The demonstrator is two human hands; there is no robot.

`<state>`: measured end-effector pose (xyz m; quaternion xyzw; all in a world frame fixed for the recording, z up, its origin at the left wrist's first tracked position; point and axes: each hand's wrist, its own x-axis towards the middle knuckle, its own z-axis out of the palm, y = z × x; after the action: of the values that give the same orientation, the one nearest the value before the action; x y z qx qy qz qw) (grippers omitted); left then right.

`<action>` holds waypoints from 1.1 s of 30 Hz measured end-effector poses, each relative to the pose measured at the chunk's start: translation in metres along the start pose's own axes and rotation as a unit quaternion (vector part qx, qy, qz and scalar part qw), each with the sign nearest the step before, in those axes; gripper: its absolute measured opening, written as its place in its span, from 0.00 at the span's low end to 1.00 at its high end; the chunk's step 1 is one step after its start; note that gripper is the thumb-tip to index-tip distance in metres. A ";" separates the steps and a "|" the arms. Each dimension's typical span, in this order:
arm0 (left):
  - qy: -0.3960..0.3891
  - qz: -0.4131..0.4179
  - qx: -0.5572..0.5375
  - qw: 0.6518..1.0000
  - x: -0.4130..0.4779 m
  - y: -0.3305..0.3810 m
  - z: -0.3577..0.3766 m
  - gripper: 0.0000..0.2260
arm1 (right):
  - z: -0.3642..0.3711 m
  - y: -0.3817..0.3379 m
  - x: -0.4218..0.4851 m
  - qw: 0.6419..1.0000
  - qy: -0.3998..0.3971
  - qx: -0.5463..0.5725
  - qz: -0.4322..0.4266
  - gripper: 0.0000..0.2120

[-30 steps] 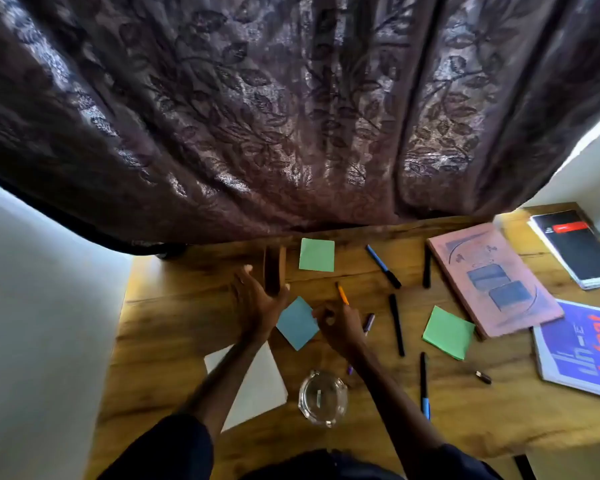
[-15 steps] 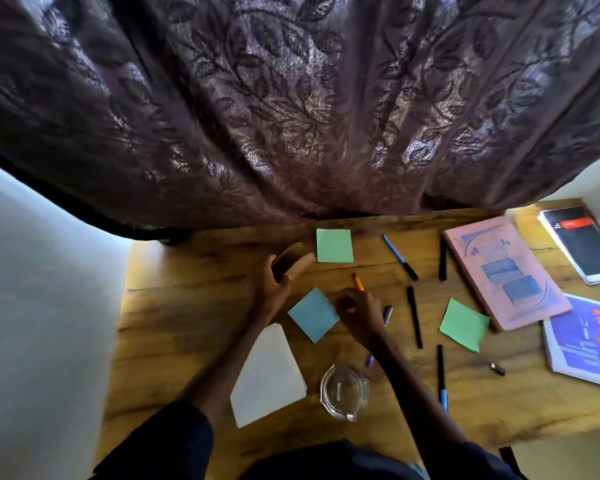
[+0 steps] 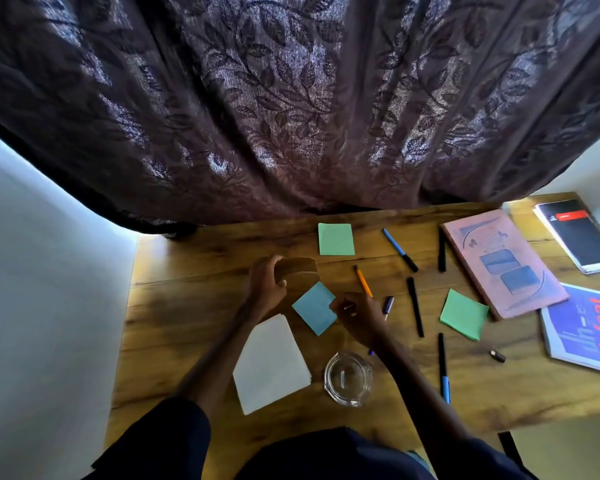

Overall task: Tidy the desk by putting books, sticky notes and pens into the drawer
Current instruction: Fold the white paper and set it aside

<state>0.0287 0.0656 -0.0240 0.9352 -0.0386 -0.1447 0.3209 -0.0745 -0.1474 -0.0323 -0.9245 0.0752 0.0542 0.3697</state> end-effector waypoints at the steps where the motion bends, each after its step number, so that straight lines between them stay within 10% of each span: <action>1: -0.004 0.009 0.005 1.000 0.001 0.000 -0.001 0.25 | 0.000 0.000 -0.001 1.000 0.004 0.001 -0.003 0.06; 13: 0.091 0.005 -0.019 0.996 -0.051 -0.027 -0.003 0.29 | 0.019 -0.023 -0.016 0.997 -0.070 0.003 -0.007 0.08; 33: -0.086 -0.077 0.162 0.980 -0.107 -0.065 0.002 0.26 | 0.040 -0.036 -0.051 0.988 -0.144 -0.026 -0.040 0.05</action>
<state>-0.0755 0.1338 -0.0386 0.9590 -0.0173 -0.2407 0.1483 -0.1199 -0.0891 -0.0288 -0.9185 -0.0171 0.1736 0.3548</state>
